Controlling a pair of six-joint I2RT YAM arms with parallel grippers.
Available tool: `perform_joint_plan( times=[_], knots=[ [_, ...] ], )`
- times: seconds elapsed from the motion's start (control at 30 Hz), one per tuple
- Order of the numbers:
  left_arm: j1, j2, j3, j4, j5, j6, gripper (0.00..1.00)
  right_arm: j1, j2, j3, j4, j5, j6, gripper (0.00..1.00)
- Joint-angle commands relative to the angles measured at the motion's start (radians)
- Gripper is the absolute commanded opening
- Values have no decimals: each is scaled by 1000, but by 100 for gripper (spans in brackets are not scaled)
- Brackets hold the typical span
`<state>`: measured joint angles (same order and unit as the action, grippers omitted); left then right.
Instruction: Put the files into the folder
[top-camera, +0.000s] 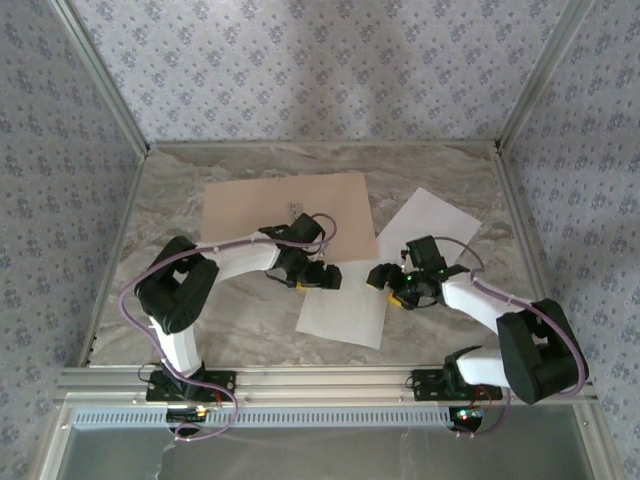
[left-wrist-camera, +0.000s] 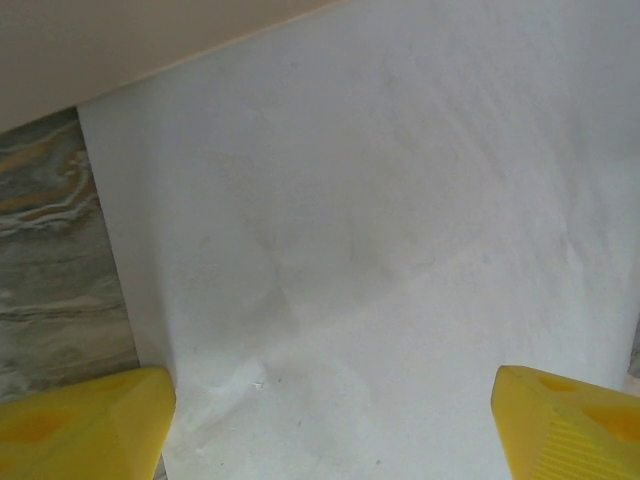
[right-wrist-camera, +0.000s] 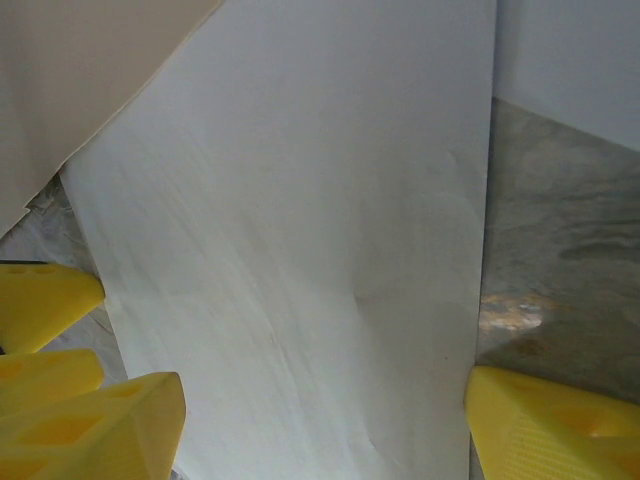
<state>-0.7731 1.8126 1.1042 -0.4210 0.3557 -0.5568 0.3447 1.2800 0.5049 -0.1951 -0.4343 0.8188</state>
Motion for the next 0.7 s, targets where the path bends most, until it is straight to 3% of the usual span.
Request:
perform_joint_plan(
  times=[0.0,0.67],
  knots=[
    [-23,43,17,16,26,-15,84,-19,-20,-22,-56,11,-27,77],
    [-66,90,58,80,61,-55,85,-94,-191,-69,-245,37,-59,87]
  ],
)
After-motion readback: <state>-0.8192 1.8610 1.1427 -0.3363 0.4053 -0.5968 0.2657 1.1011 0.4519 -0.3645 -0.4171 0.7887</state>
